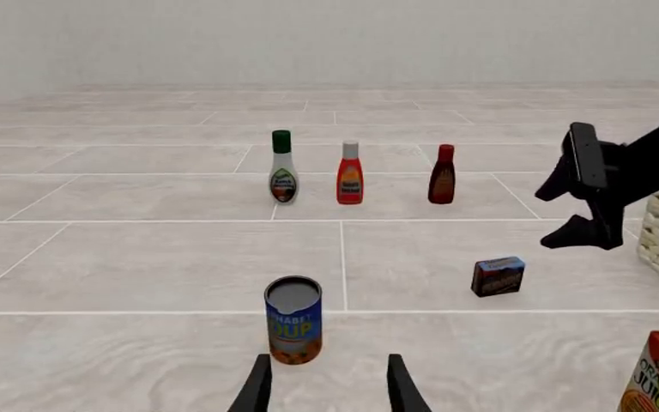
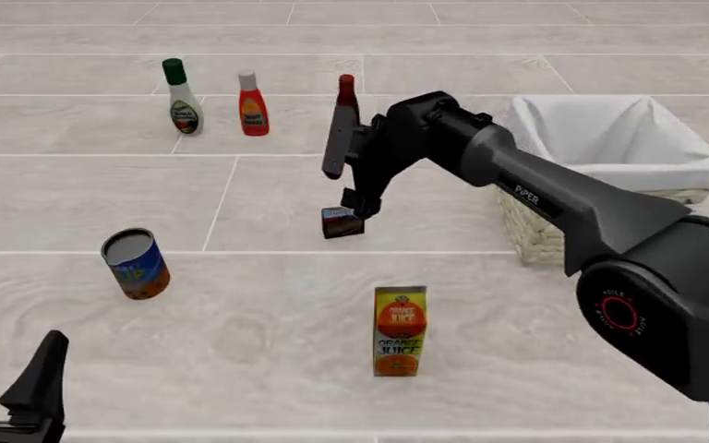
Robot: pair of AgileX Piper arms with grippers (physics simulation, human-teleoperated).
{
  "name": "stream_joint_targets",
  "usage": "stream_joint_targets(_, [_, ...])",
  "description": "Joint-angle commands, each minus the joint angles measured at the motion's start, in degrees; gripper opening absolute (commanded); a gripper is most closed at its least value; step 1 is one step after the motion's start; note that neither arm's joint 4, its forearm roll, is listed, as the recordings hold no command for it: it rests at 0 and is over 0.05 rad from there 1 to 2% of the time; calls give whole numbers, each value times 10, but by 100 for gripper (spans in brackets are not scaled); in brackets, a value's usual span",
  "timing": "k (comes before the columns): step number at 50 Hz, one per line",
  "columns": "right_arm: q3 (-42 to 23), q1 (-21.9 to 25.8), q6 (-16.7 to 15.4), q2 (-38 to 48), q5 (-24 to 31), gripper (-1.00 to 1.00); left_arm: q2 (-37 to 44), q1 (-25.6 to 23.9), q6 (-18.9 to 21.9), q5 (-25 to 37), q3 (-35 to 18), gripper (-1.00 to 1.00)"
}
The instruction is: Pick the chocolate pudding and place it in the basket.
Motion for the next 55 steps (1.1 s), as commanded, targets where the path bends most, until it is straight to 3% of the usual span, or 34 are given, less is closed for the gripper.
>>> stream_joint_targets(1, [-13, -9, -9, 27, -5, 100, 0, 0, 0, 1, -1, 100])
stream_joint_targets(55, [-107, -37, -71, 155, -15, 100, 1, 0, 0, -1, 0, 100])
